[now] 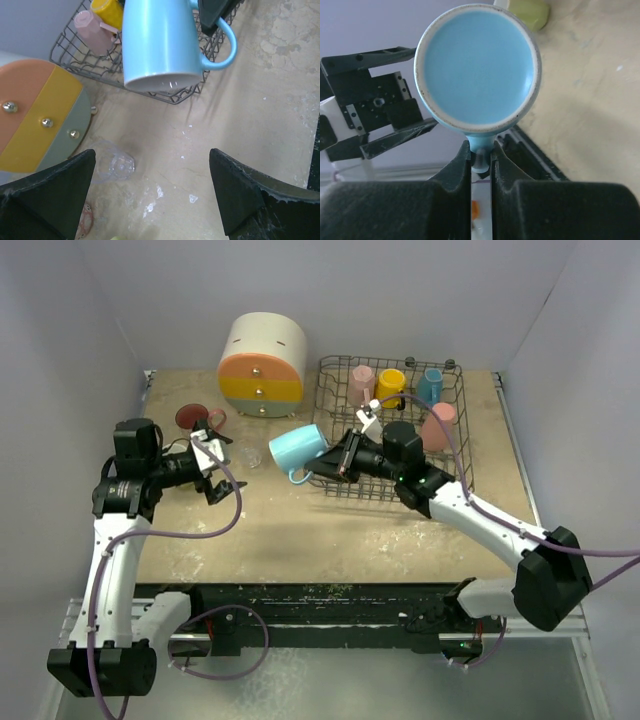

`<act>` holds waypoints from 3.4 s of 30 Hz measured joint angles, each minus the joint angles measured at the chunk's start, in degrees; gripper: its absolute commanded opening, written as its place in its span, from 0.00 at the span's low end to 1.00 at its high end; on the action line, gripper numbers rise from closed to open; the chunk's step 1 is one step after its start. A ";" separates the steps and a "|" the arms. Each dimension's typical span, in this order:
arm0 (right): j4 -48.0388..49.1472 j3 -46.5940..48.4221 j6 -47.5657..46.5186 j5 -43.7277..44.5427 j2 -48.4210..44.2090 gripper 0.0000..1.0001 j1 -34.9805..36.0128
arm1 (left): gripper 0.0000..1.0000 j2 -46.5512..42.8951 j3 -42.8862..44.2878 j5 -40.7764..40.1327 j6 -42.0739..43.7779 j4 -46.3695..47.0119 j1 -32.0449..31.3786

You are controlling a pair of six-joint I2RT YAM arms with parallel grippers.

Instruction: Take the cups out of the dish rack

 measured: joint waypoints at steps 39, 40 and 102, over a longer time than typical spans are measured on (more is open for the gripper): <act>49.72 -11.19 29.27 4.22 3.96 0.01 19.85 | 0.17 -5.66 4.96 11.52 -11.50 8.31 -0.22; 50.14 -11.17 29.44 4.50 4.20 0.06 19.98 | 0.11 -5.84 4.81 11.47 -12.04 8.55 -0.26; -49.88 18.64 -25.57 42.75 -7.76 1.00 -12.76 | 0.99 29.57 7.91 -50.75 -3.80 0.07 -9.62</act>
